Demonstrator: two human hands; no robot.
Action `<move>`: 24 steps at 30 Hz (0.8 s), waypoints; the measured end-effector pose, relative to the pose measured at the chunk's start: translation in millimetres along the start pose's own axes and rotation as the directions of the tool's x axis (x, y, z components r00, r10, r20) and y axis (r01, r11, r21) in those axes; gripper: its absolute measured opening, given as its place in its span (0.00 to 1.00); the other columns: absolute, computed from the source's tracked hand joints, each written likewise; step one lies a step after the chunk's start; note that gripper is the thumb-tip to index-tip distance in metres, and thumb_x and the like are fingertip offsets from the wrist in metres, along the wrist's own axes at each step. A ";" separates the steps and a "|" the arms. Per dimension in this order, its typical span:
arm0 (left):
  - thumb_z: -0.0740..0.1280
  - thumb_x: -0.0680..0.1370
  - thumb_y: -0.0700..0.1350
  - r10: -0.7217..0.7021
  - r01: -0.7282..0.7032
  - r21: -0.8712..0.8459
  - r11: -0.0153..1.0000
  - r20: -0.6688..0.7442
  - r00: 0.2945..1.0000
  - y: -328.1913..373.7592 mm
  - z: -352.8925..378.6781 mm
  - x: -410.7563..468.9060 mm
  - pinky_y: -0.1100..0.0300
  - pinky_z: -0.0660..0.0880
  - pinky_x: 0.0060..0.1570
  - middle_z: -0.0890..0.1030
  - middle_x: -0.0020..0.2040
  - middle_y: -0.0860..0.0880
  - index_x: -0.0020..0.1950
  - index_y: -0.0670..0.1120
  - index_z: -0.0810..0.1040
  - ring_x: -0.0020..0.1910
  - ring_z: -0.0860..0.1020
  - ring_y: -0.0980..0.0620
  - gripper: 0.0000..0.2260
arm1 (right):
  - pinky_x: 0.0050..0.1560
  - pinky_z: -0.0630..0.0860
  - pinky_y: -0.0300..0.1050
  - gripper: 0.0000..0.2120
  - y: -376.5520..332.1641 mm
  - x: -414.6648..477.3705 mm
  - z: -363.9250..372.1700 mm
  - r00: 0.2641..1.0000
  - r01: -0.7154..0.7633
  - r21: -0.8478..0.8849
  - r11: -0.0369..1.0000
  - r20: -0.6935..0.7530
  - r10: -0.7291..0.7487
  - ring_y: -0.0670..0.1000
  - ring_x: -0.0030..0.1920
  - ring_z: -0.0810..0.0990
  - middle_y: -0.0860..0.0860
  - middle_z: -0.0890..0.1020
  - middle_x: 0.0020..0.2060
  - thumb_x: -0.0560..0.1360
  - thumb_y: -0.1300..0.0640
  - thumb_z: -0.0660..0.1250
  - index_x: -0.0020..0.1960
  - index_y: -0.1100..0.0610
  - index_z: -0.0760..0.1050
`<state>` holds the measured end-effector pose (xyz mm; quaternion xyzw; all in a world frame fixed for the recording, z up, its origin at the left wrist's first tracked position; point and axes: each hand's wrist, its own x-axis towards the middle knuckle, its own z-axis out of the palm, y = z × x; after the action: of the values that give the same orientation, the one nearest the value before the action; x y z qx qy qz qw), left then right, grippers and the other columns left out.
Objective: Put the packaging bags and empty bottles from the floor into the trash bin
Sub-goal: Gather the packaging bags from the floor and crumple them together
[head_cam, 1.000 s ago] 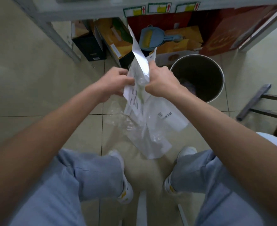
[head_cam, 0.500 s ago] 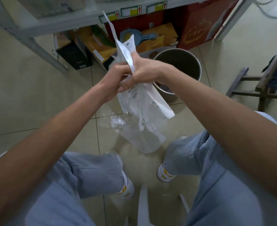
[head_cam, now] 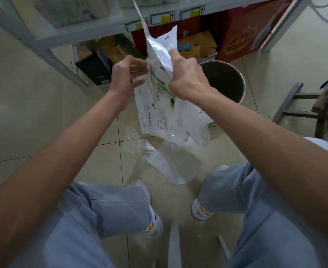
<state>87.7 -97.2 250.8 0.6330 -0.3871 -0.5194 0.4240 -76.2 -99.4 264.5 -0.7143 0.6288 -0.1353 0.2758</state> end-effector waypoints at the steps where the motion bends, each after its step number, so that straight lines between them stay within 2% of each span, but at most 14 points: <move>1: 0.63 0.77 0.44 -0.038 0.042 0.078 0.996 -0.053 0.998 -19.7 -6.7 12.6 0.45 0.78 0.59 0.83 0.48 0.44 0.50 0.39 0.82 0.52 0.82 0.45 0.12 | 0.41 0.83 0.51 0.22 0.8 -0.2 3.1 1.000 -0.005 -0.014 1.000 0.002 0.005 0.55 0.43 0.82 0.54 0.79 0.47 0.77 0.64 0.70 0.67 0.54 0.66; 3: 0.65 0.77 0.43 -0.182 0.209 0.260 0.943 -0.122 0.976 -68.7 -22.3 35.1 0.47 0.79 0.56 0.81 0.50 0.44 0.57 0.38 0.81 0.50 0.79 0.47 0.13 | 0.40 0.82 0.50 0.24 2.2 0.1 11.7 1.000 -0.004 -0.060 0.998 0.004 0.004 0.56 0.43 0.83 0.55 0.80 0.47 0.76 0.67 0.69 0.68 0.55 0.66; 5: 0.68 0.75 0.44 -0.356 0.413 0.361 0.836 -0.215 0.909 -127.3 -40.5 51.4 0.53 0.78 0.47 0.80 0.52 0.43 0.58 0.39 0.78 0.49 0.77 0.46 0.14 | 0.40 0.82 0.50 0.26 0.5 3.0 21.9 1.000 0.004 -0.107 0.994 0.010 -0.003 0.57 0.45 0.83 0.57 0.81 0.50 0.76 0.67 0.70 0.70 0.55 0.65; 7: 0.69 0.72 0.40 -0.464 0.542 0.324 0.776 -0.289 0.837 -182.1 -47.6 54.7 0.57 0.73 0.37 0.79 0.44 0.43 0.52 0.37 0.80 0.44 0.74 0.44 0.11 | 0.43 0.83 0.53 0.30 -0.2 7.4 32.4 1.000 0.006 -0.149 0.989 0.014 -0.004 0.58 0.46 0.83 0.58 0.81 0.51 0.75 0.66 0.71 0.73 0.55 0.64; 8: 0.68 0.71 0.40 -0.508 0.586 0.299 0.753 -0.302 0.807 -215.3 -50.4 54.9 0.58 0.71 0.37 0.79 0.44 0.42 0.49 0.36 0.82 0.42 0.74 0.44 0.11 | 0.44 0.83 0.55 0.31 0.3 9.8 36.7 1.000 0.006 -0.162 0.987 0.017 -0.004 0.59 0.47 0.83 0.58 0.81 0.51 0.75 0.66 0.71 0.74 0.55 0.64; 9: 0.68 0.69 0.41 -0.557 0.630 0.281 0.724 -0.301 0.774 -246.9 -51.0 53.2 0.57 0.72 0.40 0.81 0.48 0.41 0.48 0.36 0.84 0.43 0.75 0.44 0.12 | 0.44 0.84 0.56 0.32 1.8 13.4 40.2 1.000 0.008 -0.179 0.984 0.022 -0.004 0.60 0.47 0.83 0.58 0.81 0.51 0.74 0.66 0.71 0.74 0.55 0.63; 10: 0.69 0.67 0.44 -0.613 0.678 0.285 0.678 -0.292 0.735 -275.0 -49.3 46.9 0.56 0.73 0.45 0.82 0.54 0.41 0.49 0.37 0.84 0.48 0.77 0.43 0.15 | 0.45 0.84 0.57 0.32 3.9 16.7 42.1 0.999 0.014 -0.202 0.979 0.031 -0.008 0.60 0.47 0.83 0.58 0.80 0.51 0.74 0.66 0.71 0.74 0.55 0.63; 11: 0.71 0.65 0.49 -0.669 0.725 0.283 0.627 -0.279 0.688 -310.1 -51.0 45.7 0.53 0.73 0.51 0.81 0.60 0.41 0.54 0.39 0.84 0.55 0.78 0.41 0.21 | 0.45 0.83 0.56 0.32 6.7 20.0 43.6 0.999 0.027 -0.225 0.974 0.043 -0.018 0.59 0.47 0.83 0.58 0.80 0.51 0.75 0.67 0.70 0.74 0.55 0.63; 13: 0.74 0.63 0.57 -0.758 0.781 0.310 0.543 -0.219 0.614 -372.8 -54.0 41.9 0.50 0.70 0.62 0.76 0.69 0.42 0.66 0.45 0.81 0.69 0.73 0.41 0.33 | 0.46 0.83 0.54 0.31 9.8 23.2 44.3 0.997 0.055 -0.249 0.967 0.065 -0.040 0.57 0.47 0.82 0.56 0.78 0.50 0.76 0.67 0.69 0.75 0.55 0.62; 15: 0.75 0.55 0.63 -0.801 0.786 0.362 0.501 -0.149 0.580 -420.6 -57.0 43.9 0.46 0.69 0.69 0.71 0.75 0.42 0.71 0.49 0.77 0.73 0.70 0.40 0.45 | 0.46 0.82 0.52 0.30 9.7 25.0 42.3 0.994 0.080 -0.252 0.964 0.096 -0.058 0.56 0.46 0.80 0.54 0.74 0.48 0.77 0.67 0.68 0.75 0.55 0.62; 17: 0.78 0.51 0.64 -0.803 0.779 0.351 0.520 -0.112 0.586 -413.4 -51.0 41.0 0.44 0.72 0.68 0.71 0.75 0.41 0.71 0.49 0.77 0.70 0.73 0.39 0.49 | 0.46 0.83 0.53 0.30 8.6 25.3 39.5 0.991 0.098 -0.240 0.966 0.116 -0.072 0.56 0.46 0.81 0.54 0.73 0.47 0.76 0.67 0.68 0.75 0.55 0.63; 20: 0.73 0.74 0.52 -0.768 0.752 0.345 0.562 -0.119 0.629 -350.9 -33.9 37.3 0.52 0.71 0.62 0.73 0.73 0.38 0.73 0.39 0.73 0.69 0.73 0.38 0.31 | 0.45 0.83 0.55 0.29 5.8 26.5 37.0 0.989 0.097 -0.241 0.966 0.128 -0.067 0.57 0.45 0.82 0.54 0.74 0.46 0.76 0.67 0.68 0.73 0.54 0.64; 22: 0.69 0.78 0.44 -0.743 0.738 0.349 0.577 -0.151 0.652 -328.1 -32.3 41.2 0.53 0.69 0.54 0.76 0.66 0.39 0.71 0.35 0.73 0.64 0.76 0.41 0.24 | 0.44 0.83 0.56 0.29 3.7 27.8 36.2 0.988 0.089 -0.252 0.964 0.144 -0.054 0.58 0.45 0.81 0.55 0.76 0.47 0.75 0.68 0.69 0.73 0.55 0.64; 24: 0.69 0.78 0.41 -0.732 0.731 0.353 0.584 -0.161 0.662 -306.3 -36.0 42.4 0.56 0.65 0.51 0.77 0.60 0.41 0.69 0.34 0.75 0.59 0.76 0.44 0.21 | 0.43 0.82 0.55 0.30 0.5 28.9 34.5 0.988 0.072 -0.256 0.964 0.150 -0.034 0.59 0.44 0.81 0.56 0.75 0.47 0.75 0.68 0.69 0.73 0.55 0.63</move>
<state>145.2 -27.4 -47.1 0.8056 -0.1873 -0.5607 0.0382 -52.9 -119.8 231.7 -0.7689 0.6001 -0.0069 0.2205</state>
